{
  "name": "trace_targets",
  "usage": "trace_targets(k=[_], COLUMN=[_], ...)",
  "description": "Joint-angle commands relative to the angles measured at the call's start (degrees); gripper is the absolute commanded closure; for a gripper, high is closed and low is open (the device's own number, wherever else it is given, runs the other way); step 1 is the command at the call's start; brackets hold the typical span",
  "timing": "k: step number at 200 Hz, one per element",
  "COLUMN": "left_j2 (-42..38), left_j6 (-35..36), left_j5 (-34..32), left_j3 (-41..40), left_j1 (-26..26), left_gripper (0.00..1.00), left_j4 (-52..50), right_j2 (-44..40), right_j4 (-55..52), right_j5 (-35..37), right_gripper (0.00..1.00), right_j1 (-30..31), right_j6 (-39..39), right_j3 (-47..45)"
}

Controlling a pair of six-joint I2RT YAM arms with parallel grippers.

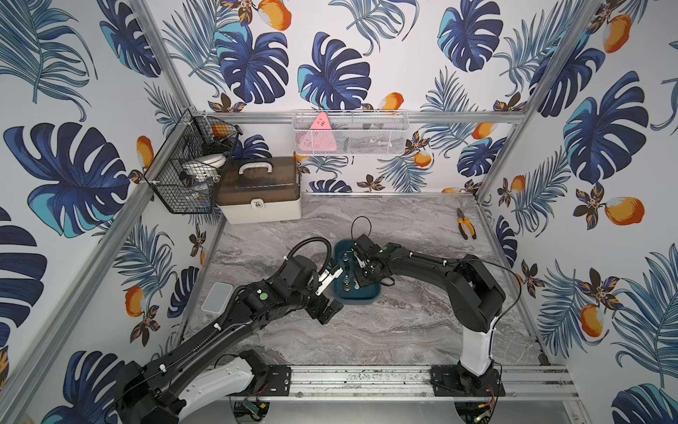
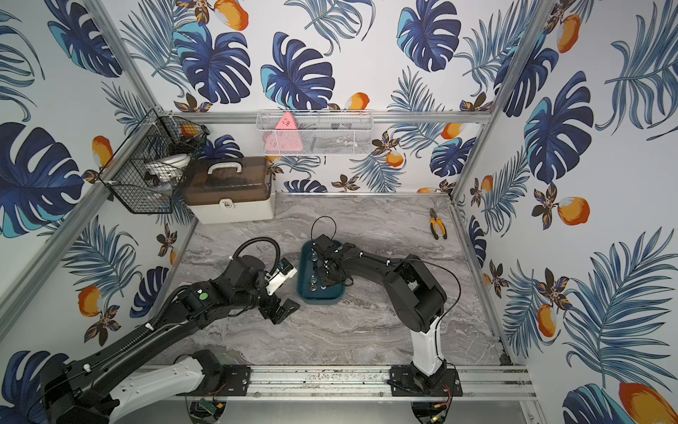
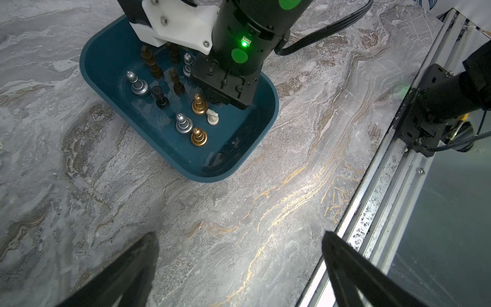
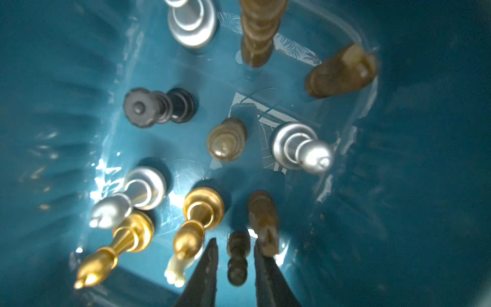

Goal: Put the chess pieces into the storage box
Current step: Place the chess piece in the storage box, then reset both arms

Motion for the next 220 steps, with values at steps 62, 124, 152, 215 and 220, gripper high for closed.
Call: trace_targets(k=[62, 124, 152, 215, 220], left_j2=[-3.96, -1.1, -1.36, 9.16, 9.67], left_j6=[-1.6, -17.59, -16.39, -6.5, -6.18], left_j5=[0.24, -31.94, -49.12, -59.28, -58.52], left_j3=[2.29, 0.63, -10.03, -20.36, -20.81], left_j1=[0.09, 5.3, 5.58, 12.71, 13.97], left_gripper=[0.01, 0.01, 0.01, 0.01, 0.01], left_j4=[4.01, 15.78, 30.96, 54.57, 55.29], right_j2=[-8.05, -24.34, -29.24, -29.52, -29.89], right_j4=[-4.62, 3.87, 13.57, 22.87, 24.91], right_j5=[-1.27, 3.69, 9.04, 25.58, 26.61], right_gripper=[0.67, 0.55, 0.39, 0.14, 0.14], right_j1=[0.19, -5.13, -10.59, -16.05, -16.05], right_j6=[0.11, 4.07, 4.45, 3.74, 2.48], right_j3=[1.91, -6.44, -15.7, -25.39, -26.81])
